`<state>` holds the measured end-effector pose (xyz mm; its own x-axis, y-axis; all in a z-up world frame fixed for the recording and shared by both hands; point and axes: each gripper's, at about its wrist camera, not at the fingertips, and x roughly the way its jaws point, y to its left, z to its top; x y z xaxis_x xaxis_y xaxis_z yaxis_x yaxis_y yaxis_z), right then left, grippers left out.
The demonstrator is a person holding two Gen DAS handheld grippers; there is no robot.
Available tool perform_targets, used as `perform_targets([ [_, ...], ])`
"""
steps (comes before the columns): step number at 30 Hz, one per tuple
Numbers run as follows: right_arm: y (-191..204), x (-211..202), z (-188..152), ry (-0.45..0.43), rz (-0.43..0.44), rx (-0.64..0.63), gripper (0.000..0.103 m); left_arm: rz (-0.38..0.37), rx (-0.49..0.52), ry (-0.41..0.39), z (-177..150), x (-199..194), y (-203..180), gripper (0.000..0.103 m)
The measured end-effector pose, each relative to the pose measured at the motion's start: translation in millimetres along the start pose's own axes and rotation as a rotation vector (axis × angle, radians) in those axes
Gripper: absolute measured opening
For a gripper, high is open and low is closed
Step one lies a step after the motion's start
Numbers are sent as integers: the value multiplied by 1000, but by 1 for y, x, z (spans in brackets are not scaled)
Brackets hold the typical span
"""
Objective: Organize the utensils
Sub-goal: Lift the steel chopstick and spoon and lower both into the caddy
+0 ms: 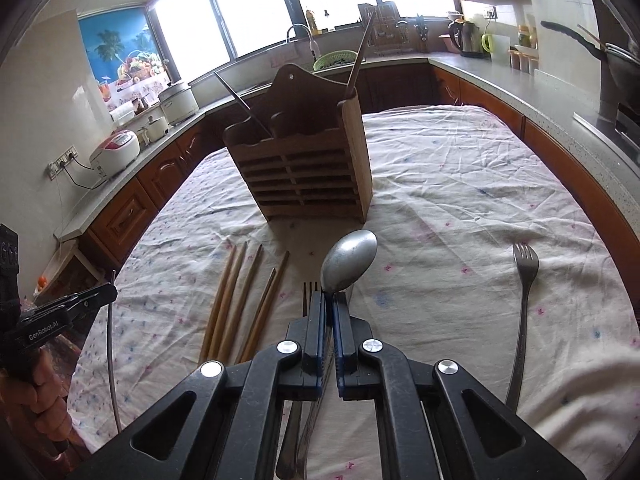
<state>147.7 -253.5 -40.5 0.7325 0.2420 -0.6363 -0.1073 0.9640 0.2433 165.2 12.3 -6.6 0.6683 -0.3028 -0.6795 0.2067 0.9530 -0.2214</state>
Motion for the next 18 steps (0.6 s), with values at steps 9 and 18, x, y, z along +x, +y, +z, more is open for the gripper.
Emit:
perform_targets([
  [9, 6, -32, 12, -86, 11, -13, 2, -30, -18, -93, 10, -35, -1, 4],
  [18, 11, -43, 17, -128, 20, -19, 2, -59, -62, -152, 17, -46, 4, 4],
])
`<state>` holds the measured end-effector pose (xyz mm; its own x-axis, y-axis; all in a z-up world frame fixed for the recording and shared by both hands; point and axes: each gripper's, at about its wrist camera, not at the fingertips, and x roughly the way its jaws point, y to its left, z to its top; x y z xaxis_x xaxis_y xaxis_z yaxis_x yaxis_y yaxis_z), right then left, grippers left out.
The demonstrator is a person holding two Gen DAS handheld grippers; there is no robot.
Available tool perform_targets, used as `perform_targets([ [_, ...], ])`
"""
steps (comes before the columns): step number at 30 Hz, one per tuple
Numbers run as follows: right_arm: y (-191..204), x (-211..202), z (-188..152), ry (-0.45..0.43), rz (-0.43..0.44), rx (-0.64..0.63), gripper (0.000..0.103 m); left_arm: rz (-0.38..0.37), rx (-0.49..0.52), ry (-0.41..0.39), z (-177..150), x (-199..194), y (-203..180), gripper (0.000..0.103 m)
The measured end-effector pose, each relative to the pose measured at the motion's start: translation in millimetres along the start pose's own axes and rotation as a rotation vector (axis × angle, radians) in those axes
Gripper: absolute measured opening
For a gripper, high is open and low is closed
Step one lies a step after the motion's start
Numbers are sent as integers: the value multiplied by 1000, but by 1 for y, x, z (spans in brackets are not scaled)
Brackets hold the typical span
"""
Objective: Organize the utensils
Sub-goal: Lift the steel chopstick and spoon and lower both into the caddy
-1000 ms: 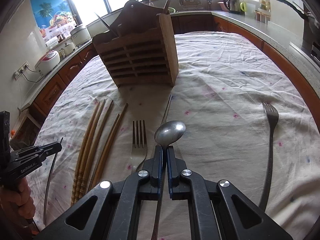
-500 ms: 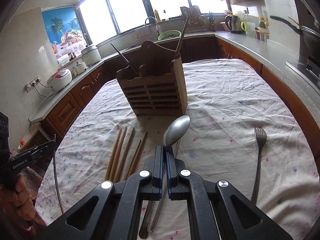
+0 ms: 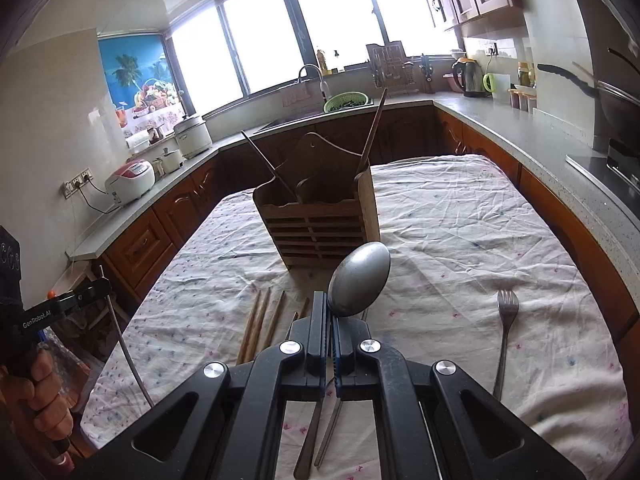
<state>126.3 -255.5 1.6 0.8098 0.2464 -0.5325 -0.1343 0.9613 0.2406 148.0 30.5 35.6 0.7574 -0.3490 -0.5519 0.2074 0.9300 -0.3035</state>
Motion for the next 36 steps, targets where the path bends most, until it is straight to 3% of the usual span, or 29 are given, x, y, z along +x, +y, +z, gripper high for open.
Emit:
perform_targets([
  [11, 1, -6, 9, -39, 9, -5, 2, -8, -30, -47, 12, -4, 2, 4],
  [21, -1, -2, 24, -71, 5, -11, 2, -22, -28, -148, 41, -9, -10, 4],
  [29, 3, 2, 51, -142, -46, -59, 2, -38, -70, -269, 83, -6, -17, 4],
  [36, 9, 12, 91, -231, -100, -126, 2, -21, -48, -384, 130, 5, -32, 4],
])
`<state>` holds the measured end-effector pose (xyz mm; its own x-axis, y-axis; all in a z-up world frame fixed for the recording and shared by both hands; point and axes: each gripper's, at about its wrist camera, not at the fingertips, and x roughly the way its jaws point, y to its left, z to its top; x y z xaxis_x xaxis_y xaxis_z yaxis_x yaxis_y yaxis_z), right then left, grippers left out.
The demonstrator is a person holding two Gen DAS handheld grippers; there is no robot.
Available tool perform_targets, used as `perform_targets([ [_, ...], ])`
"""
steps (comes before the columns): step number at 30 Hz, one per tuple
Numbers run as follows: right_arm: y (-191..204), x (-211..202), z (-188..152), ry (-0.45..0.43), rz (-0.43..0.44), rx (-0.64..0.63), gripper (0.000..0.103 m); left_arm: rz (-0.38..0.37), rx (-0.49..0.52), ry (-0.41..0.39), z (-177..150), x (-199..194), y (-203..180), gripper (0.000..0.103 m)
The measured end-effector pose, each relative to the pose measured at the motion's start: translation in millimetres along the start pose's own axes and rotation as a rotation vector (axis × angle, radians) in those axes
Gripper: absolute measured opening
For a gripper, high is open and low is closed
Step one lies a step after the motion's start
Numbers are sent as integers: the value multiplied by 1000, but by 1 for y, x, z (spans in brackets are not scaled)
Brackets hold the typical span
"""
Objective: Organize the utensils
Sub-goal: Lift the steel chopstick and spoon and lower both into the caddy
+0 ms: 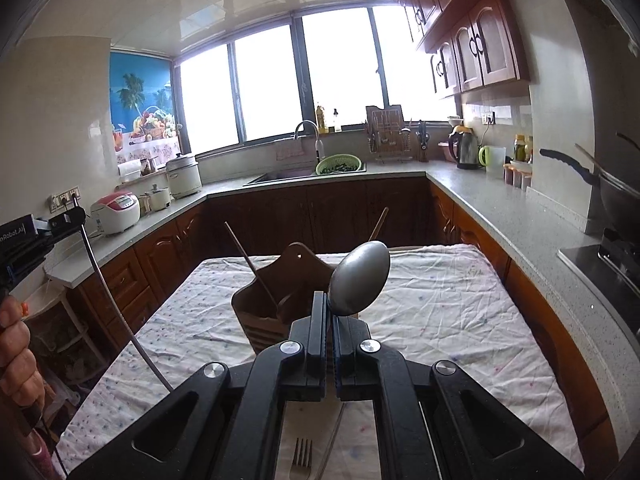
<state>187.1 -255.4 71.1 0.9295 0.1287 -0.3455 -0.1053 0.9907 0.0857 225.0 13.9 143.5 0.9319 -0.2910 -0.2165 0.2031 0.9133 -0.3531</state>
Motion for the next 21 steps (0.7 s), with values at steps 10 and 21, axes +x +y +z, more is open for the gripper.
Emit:
perform_targets([
  [10, -10, 43, 36, -37, -19, 7, 2, 30, 10, -93, 27, 73, -25, 4],
  [21, -13, 105, 7, 56, -28, 8, 2, 88, -47, 16, -28, 161, -9, 4],
])
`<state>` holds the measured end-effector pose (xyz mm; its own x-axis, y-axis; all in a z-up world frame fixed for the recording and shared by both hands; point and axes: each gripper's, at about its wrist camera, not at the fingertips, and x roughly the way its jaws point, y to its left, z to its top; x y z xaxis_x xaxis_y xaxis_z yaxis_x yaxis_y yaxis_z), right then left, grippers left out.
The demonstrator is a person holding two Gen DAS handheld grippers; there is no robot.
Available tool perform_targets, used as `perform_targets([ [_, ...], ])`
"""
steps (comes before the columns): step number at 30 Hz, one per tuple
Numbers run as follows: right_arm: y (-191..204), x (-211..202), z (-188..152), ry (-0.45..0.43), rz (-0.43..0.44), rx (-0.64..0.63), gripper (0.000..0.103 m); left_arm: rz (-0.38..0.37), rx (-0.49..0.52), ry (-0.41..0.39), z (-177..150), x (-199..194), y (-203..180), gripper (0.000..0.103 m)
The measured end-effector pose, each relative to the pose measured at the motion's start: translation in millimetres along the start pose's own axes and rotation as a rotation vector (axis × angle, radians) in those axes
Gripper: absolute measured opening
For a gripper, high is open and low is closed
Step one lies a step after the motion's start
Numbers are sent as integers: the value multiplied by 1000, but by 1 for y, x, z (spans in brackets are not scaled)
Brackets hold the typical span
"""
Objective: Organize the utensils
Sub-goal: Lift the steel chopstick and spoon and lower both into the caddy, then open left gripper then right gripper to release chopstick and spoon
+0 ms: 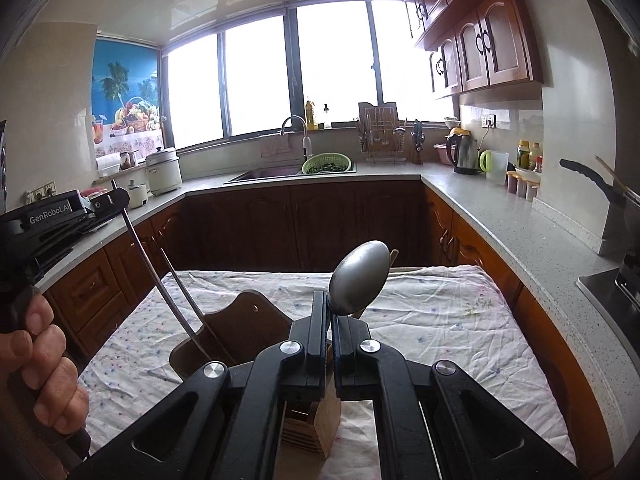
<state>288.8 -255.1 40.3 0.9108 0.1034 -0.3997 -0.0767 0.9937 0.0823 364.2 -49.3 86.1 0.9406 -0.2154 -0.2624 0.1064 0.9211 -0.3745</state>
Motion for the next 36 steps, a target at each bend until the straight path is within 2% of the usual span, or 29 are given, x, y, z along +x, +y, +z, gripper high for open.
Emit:
perform_targets([
  [13, -4, 43, -26, 132, 48, 26, 3, -9, 73, 108, -41, 23, 6, 5],
  [22, -6, 43, -24, 156, 66, 34, 3, -9, 93, 126, -38, 19, 6, 6],
  [25, -6, 41, -24, 156, 58, 39, 8, -8, 96, 134, -38, 19, 6, 6],
  [30, -8, 38, -25, 155, 52, 46, 8, -3, 104, 138, -37, 17, 5, 6],
  [34, -7, 36, -26, 157, 52, 46, 8, 14, 104, 143, -37, 16, 6, 14],
  [36, -7, 35, -26, 155, 49, 45, 9, 24, 99, 144, -36, 15, 9, 24],
])
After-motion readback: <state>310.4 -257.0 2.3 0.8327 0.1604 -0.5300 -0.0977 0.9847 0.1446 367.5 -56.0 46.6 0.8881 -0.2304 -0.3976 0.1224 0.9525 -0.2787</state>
